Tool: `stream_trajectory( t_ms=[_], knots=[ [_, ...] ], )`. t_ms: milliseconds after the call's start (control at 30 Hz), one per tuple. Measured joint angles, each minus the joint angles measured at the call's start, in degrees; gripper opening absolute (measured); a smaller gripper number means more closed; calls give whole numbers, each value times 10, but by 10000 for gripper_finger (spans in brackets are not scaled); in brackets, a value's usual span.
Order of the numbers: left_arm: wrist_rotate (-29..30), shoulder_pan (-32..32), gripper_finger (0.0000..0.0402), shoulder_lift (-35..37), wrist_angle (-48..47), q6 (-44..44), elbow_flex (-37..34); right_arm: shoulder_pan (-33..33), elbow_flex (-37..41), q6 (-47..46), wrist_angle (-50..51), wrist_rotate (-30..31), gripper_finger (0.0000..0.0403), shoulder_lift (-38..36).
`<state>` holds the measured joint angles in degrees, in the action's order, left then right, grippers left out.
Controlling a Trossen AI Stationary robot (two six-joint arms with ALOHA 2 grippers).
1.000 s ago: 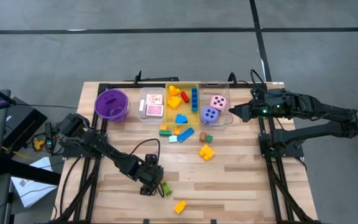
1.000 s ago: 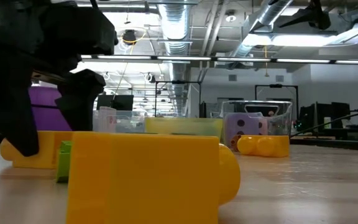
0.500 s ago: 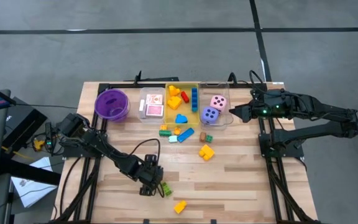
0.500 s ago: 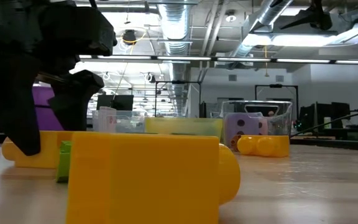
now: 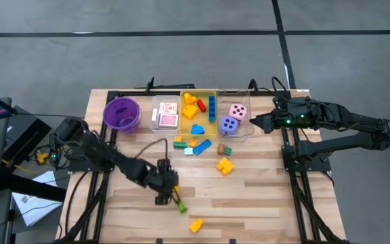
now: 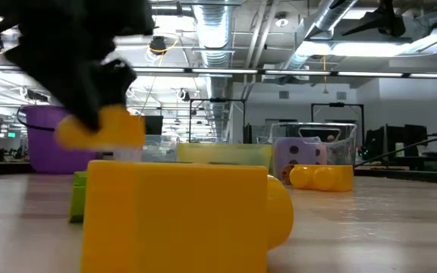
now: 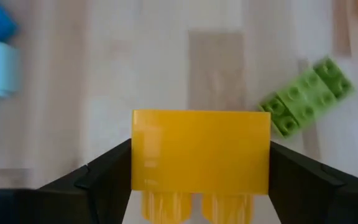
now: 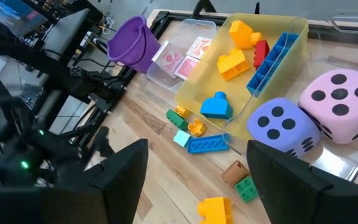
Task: Pick & Place Toys
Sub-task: Put the yellow gamepiece into the yellow bin
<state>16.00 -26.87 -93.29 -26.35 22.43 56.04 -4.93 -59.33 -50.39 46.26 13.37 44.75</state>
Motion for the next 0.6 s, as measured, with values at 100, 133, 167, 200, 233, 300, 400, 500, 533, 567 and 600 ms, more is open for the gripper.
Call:
stream_trajectory(
  t_ms=[100, 133, 167, 200, 233, 300, 400, 500, 533, 567, 600],
  knots=[
    [15, 25, 299, 40, 3, -30, 0, 0, 0, 1, 0, 0, 266, 0],
    [22, 34, 299, 53, 2, -42, 0, 0, 0, 3, 0, 0, 266, 0],
    [28, 44, 300, 64, 3, -51, 1, 0, 0, 3, 0, 0, 266, 0],
    [34, 54, 300, 75, 3, -63, 3, 0, 0, 3, 0, 0, 266, 0],
    [39, 66, 300, 87, 2, -75, 4, 0, 0, 4, 0, 0, 266, 0],
    [51, 91, 300, 102, 2, -102, 14, 0, 0, 7, 0, 0, 266, 0],
    [59, 131, 300, 109, 2, -143, 36, 0, 0, 9, 0, 0, 266, 0],
    [61, 172, 300, 109, 7, -186, 61, 0, 0, 9, 0, 0, 266, 0],
    [61, 185, 301, 109, 12, -198, 66, 0, 0, 9, 0, 0, 266, 0],
    [61, 200, 301, 109, 16, -208, 71, 0, 0, 9, 0, 0, 266, 0],
    [61, 214, 301, 109, 18, -217, 74, 0, 0, 9, 0, 0, 266, 0]
  ],
)
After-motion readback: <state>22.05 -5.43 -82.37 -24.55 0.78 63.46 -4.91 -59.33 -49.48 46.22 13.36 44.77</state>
